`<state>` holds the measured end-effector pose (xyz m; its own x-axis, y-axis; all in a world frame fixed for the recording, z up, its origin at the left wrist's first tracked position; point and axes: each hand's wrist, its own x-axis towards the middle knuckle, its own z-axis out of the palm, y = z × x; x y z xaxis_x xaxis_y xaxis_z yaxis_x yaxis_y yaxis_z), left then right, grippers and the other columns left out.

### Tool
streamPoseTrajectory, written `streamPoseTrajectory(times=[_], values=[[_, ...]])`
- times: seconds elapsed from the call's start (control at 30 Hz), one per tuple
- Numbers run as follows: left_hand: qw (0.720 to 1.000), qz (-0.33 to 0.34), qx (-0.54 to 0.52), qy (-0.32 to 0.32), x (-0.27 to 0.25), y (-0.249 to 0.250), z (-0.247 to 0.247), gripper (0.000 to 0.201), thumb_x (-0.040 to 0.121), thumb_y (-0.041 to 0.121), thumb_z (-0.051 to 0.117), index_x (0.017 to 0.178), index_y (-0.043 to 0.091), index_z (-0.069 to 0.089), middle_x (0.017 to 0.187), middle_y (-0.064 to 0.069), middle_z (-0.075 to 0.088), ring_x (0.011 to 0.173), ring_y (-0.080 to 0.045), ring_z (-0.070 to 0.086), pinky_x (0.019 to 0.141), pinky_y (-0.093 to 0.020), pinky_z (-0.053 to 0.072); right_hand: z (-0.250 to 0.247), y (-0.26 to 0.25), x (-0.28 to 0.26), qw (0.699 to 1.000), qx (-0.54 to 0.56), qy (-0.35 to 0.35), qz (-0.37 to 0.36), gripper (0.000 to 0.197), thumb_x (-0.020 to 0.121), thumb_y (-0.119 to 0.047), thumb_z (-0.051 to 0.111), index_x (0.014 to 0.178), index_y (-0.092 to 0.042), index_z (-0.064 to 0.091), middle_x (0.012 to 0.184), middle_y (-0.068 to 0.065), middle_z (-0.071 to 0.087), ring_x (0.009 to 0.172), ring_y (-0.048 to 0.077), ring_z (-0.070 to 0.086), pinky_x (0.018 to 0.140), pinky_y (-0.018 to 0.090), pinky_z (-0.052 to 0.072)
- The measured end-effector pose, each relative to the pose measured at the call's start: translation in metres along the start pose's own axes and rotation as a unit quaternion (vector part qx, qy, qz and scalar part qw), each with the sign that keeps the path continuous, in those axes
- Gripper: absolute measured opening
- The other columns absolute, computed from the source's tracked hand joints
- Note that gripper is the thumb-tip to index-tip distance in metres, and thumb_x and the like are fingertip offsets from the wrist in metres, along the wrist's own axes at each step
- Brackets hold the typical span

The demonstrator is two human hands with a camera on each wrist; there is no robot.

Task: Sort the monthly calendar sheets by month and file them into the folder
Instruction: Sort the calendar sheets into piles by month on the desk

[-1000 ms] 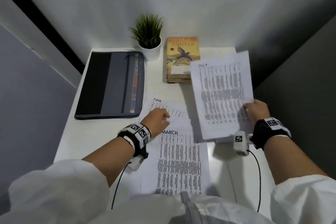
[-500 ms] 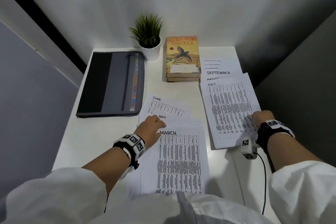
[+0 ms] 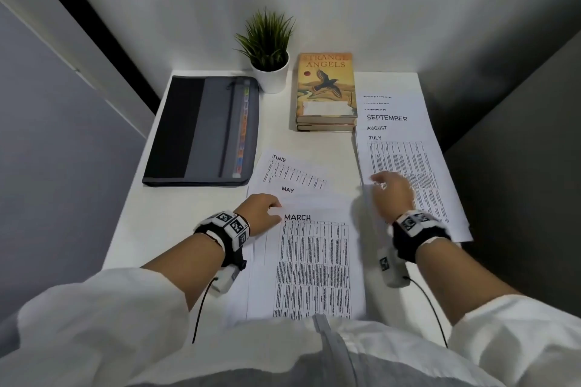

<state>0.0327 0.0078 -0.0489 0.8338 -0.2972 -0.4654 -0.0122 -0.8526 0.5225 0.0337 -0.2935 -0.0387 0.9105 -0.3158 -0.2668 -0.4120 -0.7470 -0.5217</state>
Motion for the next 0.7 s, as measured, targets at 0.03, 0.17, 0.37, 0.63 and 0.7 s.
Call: streamPoseTrajectory(times=[0.03, 0.17, 0.37, 0.63, 0.7], values=[[1.000, -0.003, 0.002, -0.002, 0.000, -0.001, 0.001, 0.022, 0.088, 0.023, 0.065, 0.108, 0.014, 0.066, 0.112, -0.001, 0.065, 0.102, -0.017, 0.058, 0.091, -0.027, 0.044, 0.014, -0.013, -0.013, 0.997, 0.035, -0.040, -0.053, 0.026, 0.089, -0.013, 0.055, 0.111, -0.019, 0.067, 0.118, 0.004, 0.063, 0.110, 0.022, 0.056, 0.092, 0.034, 0.044], [0.999, -0.012, -0.052, 0.008, -0.003, -0.002, 0.003, 0.011, 0.086, 0.021, 0.068, 0.095, 0.015, 0.069, 0.101, -0.003, 0.068, 0.094, -0.019, 0.062, 0.085, -0.030, 0.049, 0.061, -0.047, -0.048, 0.968, -0.043, -0.133, -0.207, 0.024, 0.087, -0.021, 0.058, 0.108, -0.028, 0.068, 0.109, -0.007, 0.064, 0.101, 0.013, 0.053, 0.091, 0.035, 0.040], [0.993, -0.012, -0.120, 0.015, -0.009, -0.008, 0.007, 0.017, 0.083, 0.022, 0.071, 0.099, 0.016, 0.071, 0.099, 0.008, 0.065, 0.095, -0.007, 0.059, 0.086, -0.022, 0.042, 0.071, -0.042, -0.056, 0.957, -0.079, -0.091, -0.262, 0.015, 0.091, -0.022, 0.057, 0.080, -0.013, 0.065, 0.087, 0.001, 0.063, 0.088, 0.023, 0.057, 0.080, 0.036, 0.043], [0.983, -0.027, -0.182, 0.020, -0.015, -0.015, 0.011, 0.008, 0.083, 0.011, 0.071, 0.089, 0.016, 0.072, 0.097, 0.009, 0.066, 0.094, -0.005, 0.061, 0.083, -0.013, 0.041, 0.073, -0.033, -0.068, 0.951, -0.081, -0.104, -0.280, 0.013, 0.085, -0.024, 0.066, 0.096, -0.017, 0.065, 0.091, 0.000, 0.059, 0.086, 0.018, 0.050, 0.074, 0.032, 0.039], [0.981, -0.024, -0.190, 0.022, -0.017, -0.014, 0.013, 0.008, 0.082, 0.013, 0.073, 0.087, 0.018, 0.070, 0.091, 0.014, 0.065, 0.088, -0.002, 0.061, 0.074, -0.005, 0.041, 0.074, -0.033, -0.069, 0.950, -0.086, -0.100, -0.284, 0.010, 0.084, -0.025, 0.069, 0.089, -0.018, 0.065, 0.089, 0.000, 0.058, 0.086, 0.018, 0.048, 0.073, 0.032, 0.039]])
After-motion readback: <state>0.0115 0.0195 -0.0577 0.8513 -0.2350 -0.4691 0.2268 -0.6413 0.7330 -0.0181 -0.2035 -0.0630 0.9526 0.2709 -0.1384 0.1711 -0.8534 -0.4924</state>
